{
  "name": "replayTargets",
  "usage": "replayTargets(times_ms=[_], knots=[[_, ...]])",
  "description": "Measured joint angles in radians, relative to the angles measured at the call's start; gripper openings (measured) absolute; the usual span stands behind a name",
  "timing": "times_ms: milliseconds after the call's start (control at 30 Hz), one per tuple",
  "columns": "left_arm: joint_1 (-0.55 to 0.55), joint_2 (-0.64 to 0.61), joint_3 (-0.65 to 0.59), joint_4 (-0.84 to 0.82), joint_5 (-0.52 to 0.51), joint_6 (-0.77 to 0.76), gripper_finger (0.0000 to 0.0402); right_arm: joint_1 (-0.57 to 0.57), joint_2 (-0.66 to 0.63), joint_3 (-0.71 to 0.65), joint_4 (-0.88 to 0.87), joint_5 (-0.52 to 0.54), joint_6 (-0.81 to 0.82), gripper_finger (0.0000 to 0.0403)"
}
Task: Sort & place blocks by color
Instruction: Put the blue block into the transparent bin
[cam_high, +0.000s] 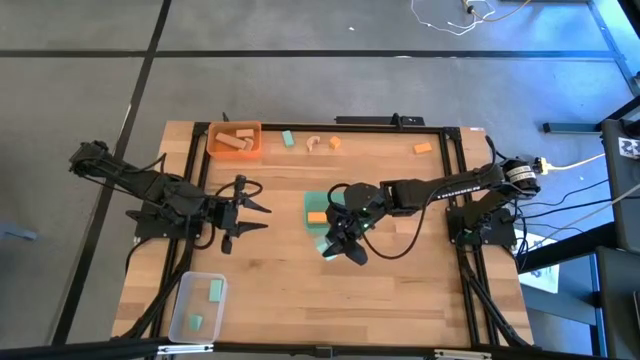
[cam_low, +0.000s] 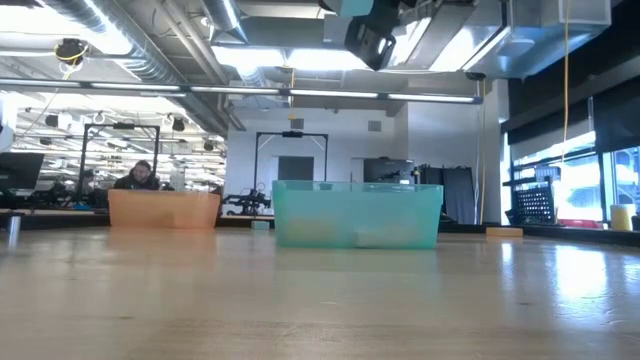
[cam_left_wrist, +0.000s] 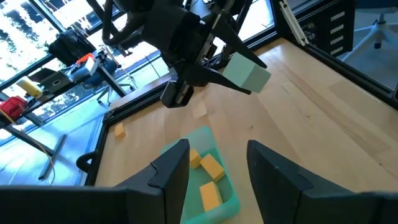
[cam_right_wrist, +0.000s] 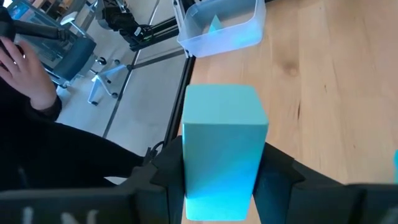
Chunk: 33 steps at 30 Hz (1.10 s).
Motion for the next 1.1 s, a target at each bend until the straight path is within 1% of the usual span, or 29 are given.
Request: replayTargets(times_ms=[167,300,633,900,1100], knots=[[0.0,0.0,0.0,0.0,0.0,-0.007,0.0151,0.0,0.0,0.0,-0.011,0.001,-0.004,0.0133],[0.0,0.0,0.0,0.0,0.0,-0.076,0.0151,0.0,0.0,0.0,-0.011,0.001,-0.02,0.0133],[0.0,0.0,0.0,-0.001,0.0,-0.065,0.0151,0.0,0.0,0.0,-0.01,0.002,-0.03,0.0133],[0.0,-0.001,0.0,-0.056,0.006,0.165,0.0151,0.0,0.0,0.0,-0.011,0.002,-0.03,0.0133],[0.0,-0.001,0.0,-0.072,0.001,0.232,0.0151,0.0,0.0,0.0,-0.048,0.002,-0.03,0.0133]])
